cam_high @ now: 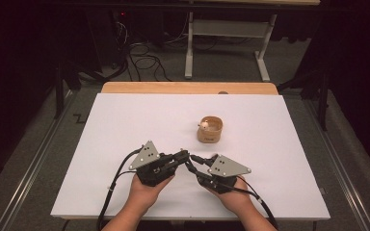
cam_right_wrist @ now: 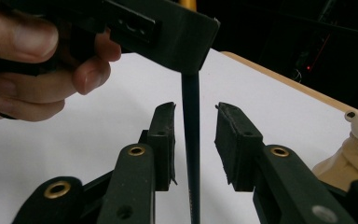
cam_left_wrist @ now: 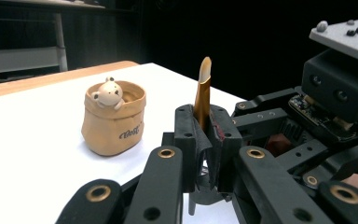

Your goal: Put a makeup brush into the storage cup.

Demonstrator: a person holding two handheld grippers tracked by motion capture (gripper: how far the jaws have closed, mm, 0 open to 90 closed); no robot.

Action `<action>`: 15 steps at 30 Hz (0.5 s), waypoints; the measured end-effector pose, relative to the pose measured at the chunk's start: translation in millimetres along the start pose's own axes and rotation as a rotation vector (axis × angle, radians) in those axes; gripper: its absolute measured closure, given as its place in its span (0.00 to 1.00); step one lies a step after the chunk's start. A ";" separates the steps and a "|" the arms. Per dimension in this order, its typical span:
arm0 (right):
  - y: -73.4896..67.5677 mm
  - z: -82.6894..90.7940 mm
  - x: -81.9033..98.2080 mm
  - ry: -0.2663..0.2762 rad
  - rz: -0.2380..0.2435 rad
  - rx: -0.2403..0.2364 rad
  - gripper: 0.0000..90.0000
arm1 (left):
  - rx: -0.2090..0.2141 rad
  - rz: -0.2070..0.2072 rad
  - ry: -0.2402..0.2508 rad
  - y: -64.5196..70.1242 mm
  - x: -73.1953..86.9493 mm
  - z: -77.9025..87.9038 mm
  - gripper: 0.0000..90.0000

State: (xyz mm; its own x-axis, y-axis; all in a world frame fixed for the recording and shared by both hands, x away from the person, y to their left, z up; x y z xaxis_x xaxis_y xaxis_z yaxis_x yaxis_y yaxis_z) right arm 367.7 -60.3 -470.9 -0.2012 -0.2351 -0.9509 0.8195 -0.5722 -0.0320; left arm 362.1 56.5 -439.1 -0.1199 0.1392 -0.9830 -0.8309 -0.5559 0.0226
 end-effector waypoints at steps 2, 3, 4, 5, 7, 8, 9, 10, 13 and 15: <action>0.6 -0.3 -0.9 0.005 0.013 0.003 0.80 | -0.002 -0.004 -0.002 0.8 0.0 -1.2 0.93; 0.8 -0.5 -1.4 0.010 0.016 -0.001 0.82 | -0.001 -0.005 -0.004 1.1 0.1 -1.6 0.93; 1.0 -0.2 -1.5 0.012 0.013 0.002 0.84 | -0.002 -0.007 -0.006 1.2 0.1 -2.1 0.93; 0.9 0.2 -1.5 0.011 0.011 0.003 0.85 | -0.002 -0.007 -0.008 1.6 0.2 -2.7 0.93; 0.9 0.8 -2.1 0.012 0.018 0.003 0.88 | -0.003 -0.011 -0.010 2.3 0.2 -3.8 0.93; 0.8 0.8 -2.7 0.016 0.024 0.001 0.89 | -0.002 -0.011 -0.012 2.6 0.3 -4.2 0.93; 0.0 1.6 -2.3 0.010 0.023 -0.001 0.90 | -0.002 -0.013 -0.012 3.0 0.3 -4.6 0.93; -0.4 1.6 -2.7 0.016 0.029 -0.005 0.91 | -0.001 -0.013 -0.013 3.2 0.3 -4.9 0.93; -0.8 2.1 -3.2 0.017 0.037 -0.006 0.93 | 0.002 -0.012 -0.012 3.7 0.0 -5.4 0.93; -1.0 2.5 -3.4 0.017 0.031 -0.008 0.94 | 0.005 -0.011 -0.011 3.6 -0.5 -5.2 0.93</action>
Point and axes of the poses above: each handheld gripper's, and its own axes: z roughly backward along the jaws, x roughly out of its underside, y roughly to its right, the point moved 7 cm from there along -z, roughly forward along the jaws, and after that the axes turned 9 degrees about -z, right-handed, at the moved point
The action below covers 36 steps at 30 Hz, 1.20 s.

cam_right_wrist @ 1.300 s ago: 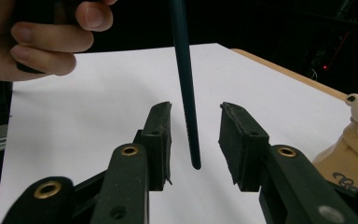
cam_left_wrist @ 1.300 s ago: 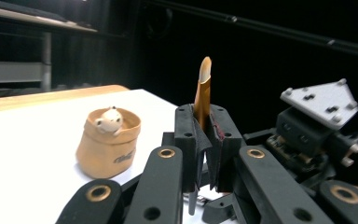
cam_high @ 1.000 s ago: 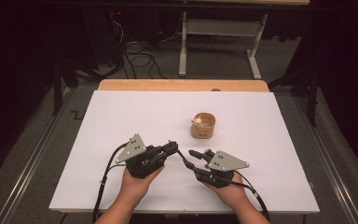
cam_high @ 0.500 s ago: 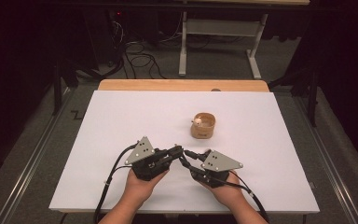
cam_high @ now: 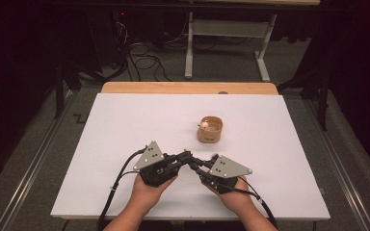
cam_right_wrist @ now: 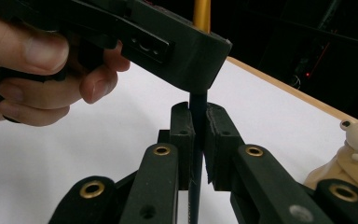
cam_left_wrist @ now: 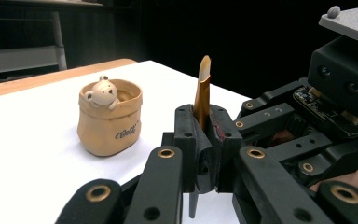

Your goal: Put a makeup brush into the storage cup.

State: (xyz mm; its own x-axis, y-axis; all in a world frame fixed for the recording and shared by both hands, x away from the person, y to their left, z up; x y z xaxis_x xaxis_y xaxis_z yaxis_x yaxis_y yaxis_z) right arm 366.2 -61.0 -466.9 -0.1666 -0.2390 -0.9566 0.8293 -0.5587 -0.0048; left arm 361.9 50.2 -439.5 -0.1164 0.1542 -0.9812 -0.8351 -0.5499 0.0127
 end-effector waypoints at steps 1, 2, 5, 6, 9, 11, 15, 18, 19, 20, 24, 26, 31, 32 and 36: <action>0.1 0.4 -0.1 -0.002 0.006 0.000 0.94 | 0.003 0.000 0.000 -0.2 -0.3 0.3 0.93; -0.2 0.5 -0.4 -0.001 0.004 0.000 0.94 | 0.005 -0.002 0.000 -0.3 -0.6 0.6 0.92; -0.4 1.2 -1.5 0.004 0.009 -0.006 0.94 | 0.007 0.003 0.003 -2.0 -1.6 2.1 0.82; 0.0 1.3 -2.0 0.009 0.005 -0.003 0.94 | 0.009 0.003 0.006 -2.7 -2.0 3.1 0.78; 1.7 2.6 -1.7 0.009 -0.017 0.000 0.94 | 0.002 0.000 0.012 -5.7 -3.0 8.5 0.68; 4.0 4.3 -1.3 0.005 -0.025 0.006 0.94 | -0.010 -0.001 0.011 -8.7 -2.7 13.4 0.62; 9.5 7.8 -2.0 0.018 -0.038 0.008 0.94 | -0.048 0.001 -0.003 -18.5 2.4 24.4 0.55; 13.2 10.6 -2.5 0.021 -0.041 0.018 0.94 | -0.076 0.005 -0.009 -26.0 7.7 32.0 0.53; 13.6 11.1 -3.0 0.028 -0.049 0.015 0.94 | -0.086 0.007 -0.011 -28.5 9.6 34.3 0.52; 14.6 12.0 -3.1 0.030 -0.048 0.016 0.94 | -0.094 0.007 -0.014 -30.8 11.6 36.7 0.51; 18.3 16.2 -2.7 0.029 -0.062 0.028 0.94 | -0.125 0.009 -0.027 -38.5 19.6 45.0 0.48; 19.3 16.8 -2.8 0.032 -0.056 0.026 0.94 | -0.137 0.010 -0.033 -41.8 23.4 48.9 0.47; 22.9 20.6 -3.1 0.041 -0.068 0.032 0.94 | -0.168 0.011 -0.051 -50.5 32.9 58.1 0.43; 23.9 21.7 -3.0 0.041 -0.070 0.035 0.94 | -0.176 0.008 -0.054 -52.5 34.5 60.2 0.41; 29.9 27.0 -4.5 0.060 -0.067 0.047 0.94 | -0.207 -0.002 -0.049 -60.5 39.9 69.7 0.36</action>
Point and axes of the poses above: each handheld gripper's, and its own axes: z roughly backward along the jaws, x roughly out of its underside, y roughly to its right, the point moved 7 cm from there along -z, roughly forward along the jaws, and after that the axes turned 9 degrees about -z, right-handed, at the moved point
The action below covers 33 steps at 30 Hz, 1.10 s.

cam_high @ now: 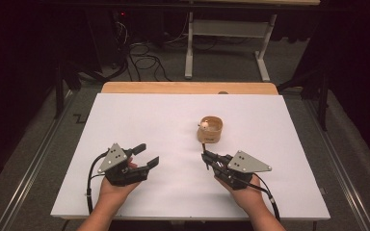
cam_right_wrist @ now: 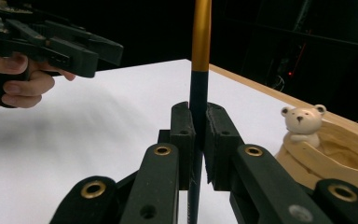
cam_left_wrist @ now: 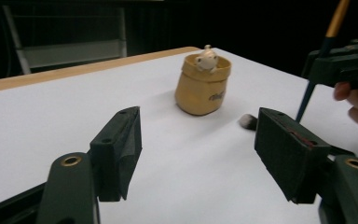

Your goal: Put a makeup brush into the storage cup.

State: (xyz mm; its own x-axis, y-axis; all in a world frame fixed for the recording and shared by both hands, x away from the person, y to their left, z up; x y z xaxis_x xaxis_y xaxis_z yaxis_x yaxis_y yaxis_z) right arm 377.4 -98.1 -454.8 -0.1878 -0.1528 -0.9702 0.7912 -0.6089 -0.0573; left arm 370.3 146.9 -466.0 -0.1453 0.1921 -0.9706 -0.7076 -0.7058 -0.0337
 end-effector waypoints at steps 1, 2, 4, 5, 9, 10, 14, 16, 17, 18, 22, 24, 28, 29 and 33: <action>0.0 0.0 0.0 0.000 0.000 0.000 0.94 | -0.011 0.000 -0.003 -2.7 1.4 1.9 0.36; 0.9 1.7 0.0 -0.001 -0.009 0.005 0.94 | -0.019 0.003 -0.006 -5.4 2.7 3.5 0.35; 4.1 4.4 -0.9 0.003 -0.004 0.011 0.94 | -0.033 0.011 -0.010 -11.3 5.4 7.2 0.32; 5.3 6.1 -1.3 0.007 -0.017 0.016 0.94 | -0.038 0.015 -0.012 -13.0 6.2 8.2 0.31; 10.7 11.0 -3.1 0.020 -0.018 0.031 0.94 | -0.061 0.023 -0.025 -20.7 11.0 13.4 0.25; 12.2 12.4 -3.6 0.023 -0.019 0.035 0.94 | -0.064 0.026 -0.029 -22.1 12.4 14.5 0.25; 18.2 17.9 -5.1 0.036 -0.025 0.051 0.94 | -0.072 0.038 -0.035 -25.2 19.3 17.3 0.22; 21.6 19.9 -5.8 0.042 -0.030 0.061 0.94 | -0.076 0.041 -0.036 -25.6 22.1 17.9 0.19; 23.6 20.7 -5.9 0.044 -0.032 0.068 0.94 | -0.076 0.043 -0.036 -25.6 23.3 18.4 0.18; 25.7 21.8 -5.8 0.044 -0.034 0.076 0.94 | -0.081 0.042 -0.036 -25.7 24.4 18.7 0.18; 31.9 25.6 -4.5 0.043 -0.044 0.096 0.94 | -0.103 0.061 -0.026 -26.3 27.6 21.7 0.12; 34.0 27.9 -4.2 0.046 -0.049 0.103 0.94 | -0.121 0.056 -0.037 -27.3 29.3 23.3 0.05; 39.0 31.5 -4.1 0.051 -0.057 0.124 0.94 | -0.123 0.065 -0.042 -30.5 31.9 27.7 0.00; 40.8 32.0 -4.2 0.052 -0.055 0.126 0.94 | -0.126 0.059 -0.044 -30.7 32.0 28.3 0.00; 47.5 31.8 -4.8 0.050 -0.057 0.141 0.94 | -0.127 0.046 -0.039 -30.8 30.9 29.6 0.00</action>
Point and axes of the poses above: each handheld gripper's, and its own axes: z roughly backward along the jaws, x roughly out of its underside, y roughly to its right, the point moved 7 cm from there along -z, roughly forward along the jaws, and after that the axes turned 9 degrees about -z, right-handed, at the moved point
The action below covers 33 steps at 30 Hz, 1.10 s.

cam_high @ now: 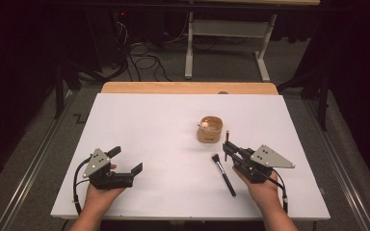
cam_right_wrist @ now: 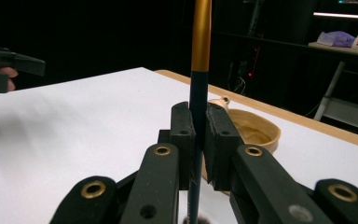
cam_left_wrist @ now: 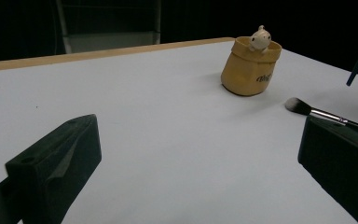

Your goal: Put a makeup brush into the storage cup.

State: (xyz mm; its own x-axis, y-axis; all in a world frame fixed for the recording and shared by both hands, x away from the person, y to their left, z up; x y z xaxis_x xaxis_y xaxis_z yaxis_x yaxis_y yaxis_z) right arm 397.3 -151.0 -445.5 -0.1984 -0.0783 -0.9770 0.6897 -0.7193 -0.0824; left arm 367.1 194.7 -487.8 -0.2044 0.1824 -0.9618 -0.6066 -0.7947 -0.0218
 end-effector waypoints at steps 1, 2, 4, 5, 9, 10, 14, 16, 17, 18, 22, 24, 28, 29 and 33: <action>1.6 -0.3 -0.1 -0.004 -0.001 0.000 0.94 | 0.000 0.009 0.005 -0.3 -0.1 0.3 0.00; 4.0 -1.3 -0.6 -0.002 -0.010 0.005 0.94 | 0.003 0.013 0.007 -0.6 0.0 0.6 0.00; 8.5 -2.9 -1.4 -0.003 -0.015 0.012 0.94 | 0.003 0.021 0.005 -3.1 0.6 1.2 0.01; 9.7 -3.5 -1.4 -0.005 -0.024 0.016 0.94 | 0.001 0.025 0.005 -4.3 0.7 1.7 0.01; 16.8 -6.9 -5.8 -0.003 -0.041 0.039 0.94 | -0.001 0.019 0.000 -4.8 0.9 2.1 0.01; 16.8 -6.9 -5.8 -0.003 -0.041 0.039 0.94 | -0.002 0.016 0.000 -4.0 0.8 1.9 0.01; 21.8 -10.2 -13.4 -0.002 -0.045 0.051 0.94 | -0.003 0.001 -0.004 -1.5 0.5 1.1 0.01; 24.2 -12.2 -16.9 0.003 -0.050 0.058 0.94 | 0.000 -0.011 -0.010 -1.0 0.5 1.0 0.01; 25.6 -13.7 -19.0 0.007 -0.055 0.062 0.94 | 0.001 -0.012 -0.006 -0.2 0.2 0.8 0.01; 26.9 -15.1 -20.6 0.007 -0.059 0.067 0.94 | 0.004 -0.016 -0.007 0.1 0.1 1.0 0.01; 31.2 -23.7 -26.7 0.009 -0.057 0.080 0.94 | 0.007 -0.021 0.009 0.9 -1.6 3.5 0.01; 33.1 -28.4 -29.4 0.009 -0.060 0.088 0.94 | 0.008 -0.016 0.020 0.9 -2.6 4.9 0.01; 35.2 -37.4 -35.6 0.009 -0.063 0.089 0.94 | 0.018 -0.018 0.020 0.7 -2.4 6.7 0.01; 36.3 -39.6 -37.5 0.012 -0.057 0.094 0.94 | 0.018 -0.017 0.019 0.6 -2.4 6.7 0.01; 37.9 -48.6 -43.2 0.014 -0.066 0.095 0.94 | 0.026 -0.014 0.020 1.6 -2.3 5.7 0.01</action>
State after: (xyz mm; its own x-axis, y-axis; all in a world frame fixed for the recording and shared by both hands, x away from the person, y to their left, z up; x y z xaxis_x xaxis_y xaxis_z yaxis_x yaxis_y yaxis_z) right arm 465.9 -141.3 -416.0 -0.2309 -0.0195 -0.9728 0.6065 -0.7847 -0.1283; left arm 362.2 196.3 -484.1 -0.1800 0.1815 -0.9668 -0.6293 -0.7766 -0.0286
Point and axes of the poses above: each handheld gripper's, and its own axes: z roughly backward along the jaws, x roughly out of its underside, y roughly to its right, the point moved 7 cm from there along -z, roughly forward along the jaws, and after that the axes turned 9 degrees about -z, right-handed, at the moved point
